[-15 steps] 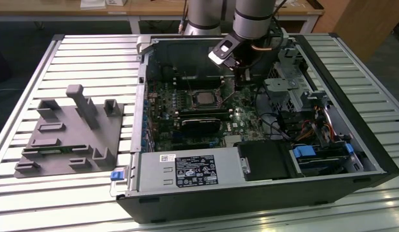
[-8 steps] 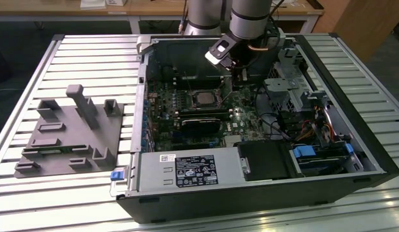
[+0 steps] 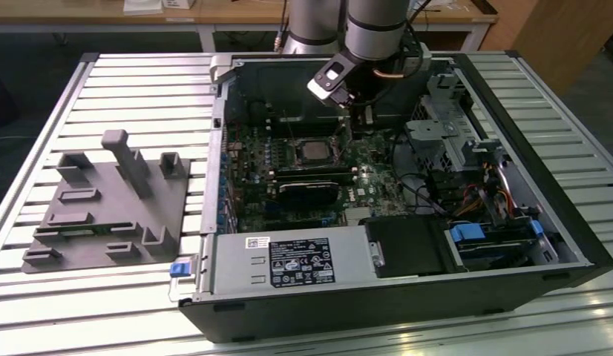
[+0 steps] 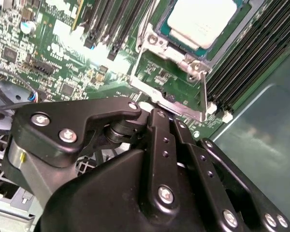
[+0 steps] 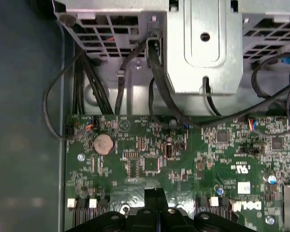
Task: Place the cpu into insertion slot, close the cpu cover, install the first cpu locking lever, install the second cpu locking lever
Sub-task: 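Close the cpu cover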
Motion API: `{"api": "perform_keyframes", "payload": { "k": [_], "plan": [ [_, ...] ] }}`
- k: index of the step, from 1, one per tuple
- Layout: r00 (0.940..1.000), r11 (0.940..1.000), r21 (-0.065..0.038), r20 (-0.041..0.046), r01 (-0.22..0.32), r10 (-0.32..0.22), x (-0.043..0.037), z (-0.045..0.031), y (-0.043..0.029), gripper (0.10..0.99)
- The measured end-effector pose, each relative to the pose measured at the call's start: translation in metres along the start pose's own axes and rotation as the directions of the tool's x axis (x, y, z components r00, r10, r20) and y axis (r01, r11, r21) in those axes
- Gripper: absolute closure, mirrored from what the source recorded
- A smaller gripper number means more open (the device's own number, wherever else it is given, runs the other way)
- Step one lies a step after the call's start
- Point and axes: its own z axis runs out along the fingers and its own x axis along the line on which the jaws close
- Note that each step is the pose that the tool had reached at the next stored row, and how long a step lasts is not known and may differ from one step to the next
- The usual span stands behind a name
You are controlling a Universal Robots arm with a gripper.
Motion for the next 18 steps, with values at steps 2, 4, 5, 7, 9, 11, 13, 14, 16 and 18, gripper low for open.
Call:
{"api": "perform_keyframes", "payload": {
  "k": [2,4,5,7,9,11,13,14,16,18],
  "plan": [
    [1.0000,1.0000,0.000,0.0000,0.000,0.000,-0.0001,-0.0002,-0.0043,0.980],
    [1.0000,1.0000,-0.001,0.0000,0.000,0.000,-0.0002,-0.0004,-0.0094,0.980],
    [1.0000,1.0000,-0.001,0.0000,0.000,0.000,-0.0002,-0.0005,-0.0122,0.980],
    [1.0000,1.0000,-0.001,-0.0001,0.000,0.000,-0.0003,-0.0007,-0.0182,0.980],
    [1.0000,1.0000,-0.001,-0.0001,0.000,0.000,-0.0004,-0.0009,-0.0239,0.980],
    [1.0000,1.0000,-0.002,-0.0001,0.000,0.000,-0.0005,-0.0011,-0.0293,0.980],
    [1.0000,1.0000,-0.002,-0.0001,0.000,0.000,-0.0005,-0.0013,-0.0346,0.980],
    [1.0000,1.0000,-0.002,0.0001,0.000,0.000,-0.0006,-0.0015,-0.0372,0.980],
    [1.0000,1.0000,-0.002,-0.0001,0.000,0.000,-0.0007,-0.0016,-0.0427,0.980],
    [1.0000,1.0000,-0.002,0.0000,0.000,0.000,-0.0008,-0.0019,-0.0482,0.980]
  ]
}}
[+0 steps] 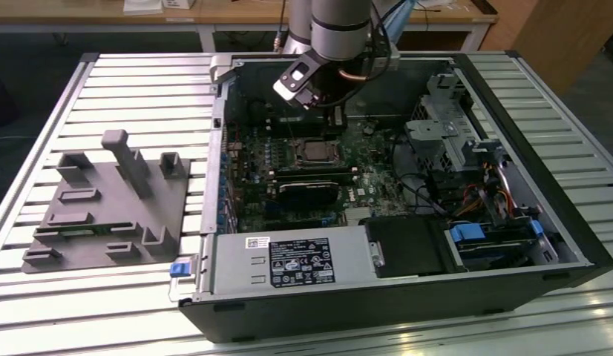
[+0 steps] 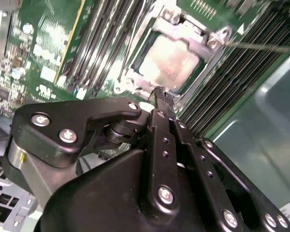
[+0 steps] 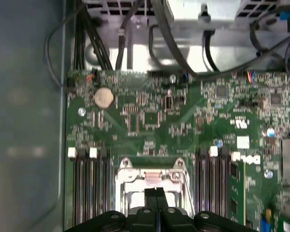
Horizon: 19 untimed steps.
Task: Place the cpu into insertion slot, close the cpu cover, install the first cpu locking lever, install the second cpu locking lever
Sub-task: 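Close the cpu cover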
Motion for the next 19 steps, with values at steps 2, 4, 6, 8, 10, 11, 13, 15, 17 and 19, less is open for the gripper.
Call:
{"api": "perform_keyframes", "payload": {
  "k": [2,4,6,8,10,11,13,15,17,19],
  "plan": [
    [1.0000,1.0000,0.000,0.0000,0.000,0.000,-0.0001,-0.0002,-0.0055,0.980],
    [1.0000,1.0000,0.000,-0.0001,0.000,0.000,-0.0002,-0.0004,-0.0108,0.980],
    [1.0000,1.0000,0.000,0.0000,0.000,0.000,-0.0003,-0.0006,-0.0154,0.980],
    [1.0000,1.0000,0.000,-0.0001,0.000,0.000,-0.0004,-0.0007,-0.0195,0.980],
    [1.0000,1.0000,0.000,-0.0001,0.000,0.000,-0.0004,-0.0008,-0.0217,0.980],
    [1.0000,1.0000,0.000,0.0000,0.000,0.000,-0.0004,-0.0008,-0.0217,0.980],
    [1.0000,1.0000,0.000,0.0001,0.000,0.000,-0.0004,-0.0009,-0.0217,0.980],
    [1.0000,1.0000,0.000,-0.0001,0.004,-0.004,-0.0004,-0.0008,-0.0218,0.980],
    [0.9996,0.9997,0.000,-0.0011,0.026,-0.026,-0.0004,-0.0007,-0.0218,0.980],
    [0.9982,0.9982,0.000,-0.0024,0.060,-0.060,-0.0004,-0.0007,-0.0218,0.980]
  ]
}}
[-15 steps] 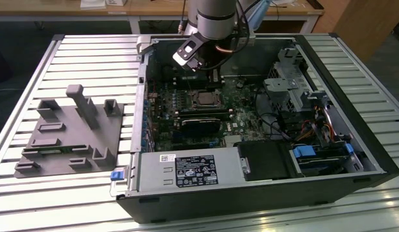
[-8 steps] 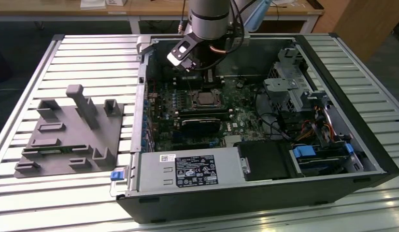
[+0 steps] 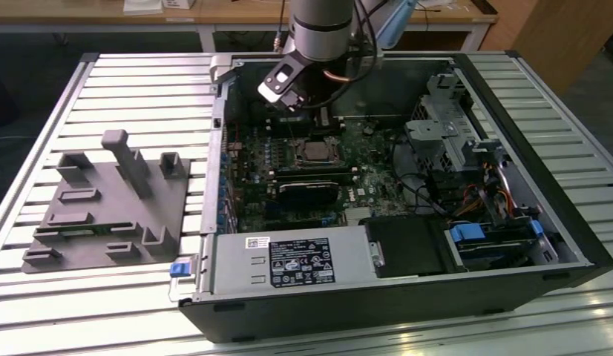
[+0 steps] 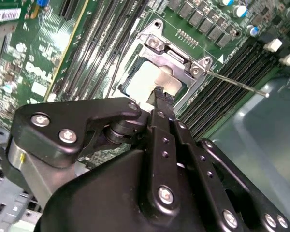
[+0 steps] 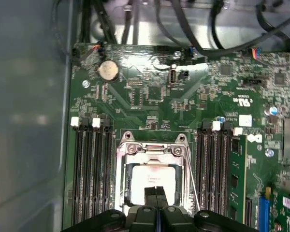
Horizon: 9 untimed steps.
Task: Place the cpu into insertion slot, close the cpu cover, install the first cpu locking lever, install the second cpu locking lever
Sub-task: 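Close the cpu cover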
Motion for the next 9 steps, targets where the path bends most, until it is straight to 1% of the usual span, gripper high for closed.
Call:
{"api": "perform_keyframes", "payload": {
  "k": [2,4,6,9],
  "plan": [
    [0.9994,0.9994,0.000,-0.0014,0.036,-0.036,0.0000,0.0000,0.0000,0.980],
    [0.9973,0.9973,0.000,-0.0030,0.073,-0.073,0.0000,0.0001,0.0000,0.980],
    [0.9940,0.9940,0.000,-0.0044,0.109,-0.109,0.0000,0.0001,0.0000,0.980],
    [0.9867,0.9867,0.000,-0.0066,0.163,-0.163,0.0000,0.0001,0.0000,0.980]
  ]
}}
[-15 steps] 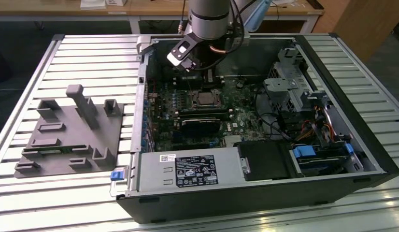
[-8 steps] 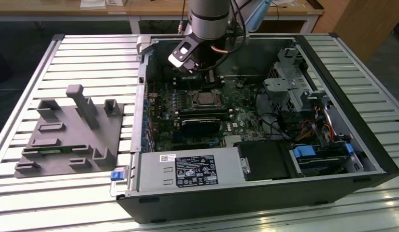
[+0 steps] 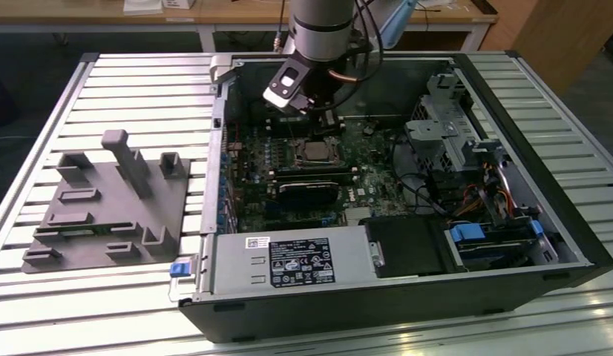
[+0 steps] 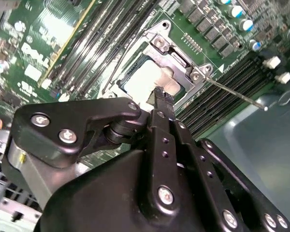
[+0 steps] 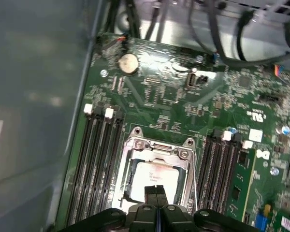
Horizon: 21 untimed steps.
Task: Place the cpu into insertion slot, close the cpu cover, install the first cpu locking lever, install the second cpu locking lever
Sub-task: 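Close the cpu cover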
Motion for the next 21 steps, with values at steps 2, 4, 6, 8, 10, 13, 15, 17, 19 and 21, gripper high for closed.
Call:
{"api": "perform_keyframes", "payload": {
  "k": [2,4,6,8,10,13,15,17,19,21],
  "plan": [
    [0.9993,0.9993,0.000,-0.0015,0.037,-0.037,0.0000,0.0000,0.0000,0.980],
    [0.9973,0.9973,0.000,-0.0029,0.073,-0.073,0.0000,0.0001,0.0000,0.980],
    [0.9941,0.9941,0.000,-0.0044,0.109,-0.109,0.0000,0.0001,0.0000,0.980],
    [0.9894,0.9895,0.000,-0.0059,0.145,-0.145,0.0000,0.0001,0.0000,0.980],
    [0.9833,0.9833,0.000,-0.0074,0.182,-0.182,0.0000,0.0002,0.0000,0.980],
    [0.9723,0.9723,-0.001,-0.0095,0.234,-0.234,0.0000,0.0003,0.0000,0.980],
    [0.9637,0.9637,-0.001,-0.0109,0.267,-0.267,0.0000,0.0003,0.0000,0.980],
    [0.9538,0.9539,-0.001,-0.0123,0.300,-0.300,0.0000,0.0004,0.0000,0.980],
    [0.9422,0.9423,-0.002,-0.0137,0.335,-0.335,0.0000,0.0005,0.0000,0.980],
    [0.9295,0.9296,-0.002,-0.0151,0.369,-0.369,0.0000,0.0006,0.0000,0.980]
  ]
}}
